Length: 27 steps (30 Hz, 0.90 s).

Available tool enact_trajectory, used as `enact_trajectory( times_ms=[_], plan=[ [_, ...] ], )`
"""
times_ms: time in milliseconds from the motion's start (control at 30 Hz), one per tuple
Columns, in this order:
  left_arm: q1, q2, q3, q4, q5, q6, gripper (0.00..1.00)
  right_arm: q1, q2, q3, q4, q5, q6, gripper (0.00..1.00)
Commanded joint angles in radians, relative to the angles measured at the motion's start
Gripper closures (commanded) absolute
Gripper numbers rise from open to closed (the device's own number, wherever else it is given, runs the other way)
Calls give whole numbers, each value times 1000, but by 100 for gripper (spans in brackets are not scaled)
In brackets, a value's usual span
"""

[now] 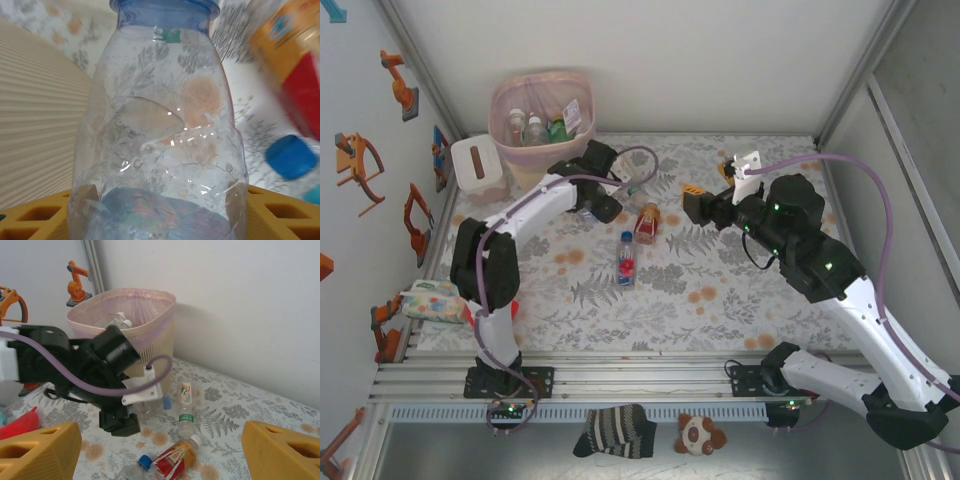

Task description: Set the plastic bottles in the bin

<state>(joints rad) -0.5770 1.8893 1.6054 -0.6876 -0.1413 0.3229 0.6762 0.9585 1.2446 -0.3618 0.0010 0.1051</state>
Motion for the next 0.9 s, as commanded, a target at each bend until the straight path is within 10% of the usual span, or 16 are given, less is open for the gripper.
enact_trajectory(
  times_ms=[0, 867],
  plan=[
    [2, -85, 32, -17, 96, -55, 34, -4, -18, 11, 1, 19, 4, 18],
    [90, -275, 339, -25, 63, -167, 36, -4, -3, 16, 21, -1, 19, 18]
  ],
)
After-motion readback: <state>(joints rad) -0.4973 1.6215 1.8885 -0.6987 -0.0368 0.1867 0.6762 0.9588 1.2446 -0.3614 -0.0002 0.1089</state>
